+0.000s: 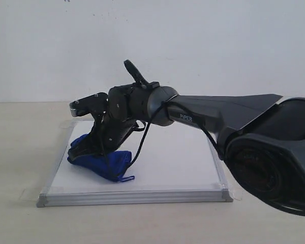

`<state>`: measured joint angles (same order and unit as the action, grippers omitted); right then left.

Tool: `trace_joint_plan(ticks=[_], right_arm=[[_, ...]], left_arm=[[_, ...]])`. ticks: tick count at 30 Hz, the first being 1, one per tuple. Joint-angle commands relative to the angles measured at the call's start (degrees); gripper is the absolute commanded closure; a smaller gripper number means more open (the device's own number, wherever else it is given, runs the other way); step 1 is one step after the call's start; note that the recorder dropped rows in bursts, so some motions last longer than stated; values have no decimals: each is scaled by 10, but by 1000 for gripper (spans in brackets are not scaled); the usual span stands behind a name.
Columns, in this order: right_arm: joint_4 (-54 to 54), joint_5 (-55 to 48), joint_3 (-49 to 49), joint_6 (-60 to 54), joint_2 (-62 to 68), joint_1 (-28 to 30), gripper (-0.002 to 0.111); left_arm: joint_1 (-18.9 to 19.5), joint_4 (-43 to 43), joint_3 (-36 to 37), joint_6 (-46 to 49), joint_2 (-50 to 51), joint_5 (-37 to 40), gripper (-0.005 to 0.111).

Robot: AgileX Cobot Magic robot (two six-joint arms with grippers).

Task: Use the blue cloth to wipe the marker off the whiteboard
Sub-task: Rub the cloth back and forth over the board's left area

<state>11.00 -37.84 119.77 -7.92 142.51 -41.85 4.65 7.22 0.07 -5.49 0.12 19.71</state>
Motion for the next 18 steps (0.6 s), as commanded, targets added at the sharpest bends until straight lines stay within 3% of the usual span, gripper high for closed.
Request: trace_joint_plan(ticks=[1, 7, 9, 15, 18], right_arm=[[-28, 3, -2, -11, 6, 2, 102], [-225, 51, -2, 130, 34, 8, 102], [-199, 35, -2, 134, 36, 10, 102], [-21, 53, -2, -2, 36, -41, 102], [5, 49, -2, -29, 35, -67, 102]], left_arm=[[-3, -4, -1, 1, -1, -3, 103], [-3, -4, -1, 1, -1, -3, 103], [-3, -4, -1, 1, -1, -3, 103], [-3, -4, -1, 1, -1, -3, 103], [-3, -4, -1, 1, -1, -3, 103]])
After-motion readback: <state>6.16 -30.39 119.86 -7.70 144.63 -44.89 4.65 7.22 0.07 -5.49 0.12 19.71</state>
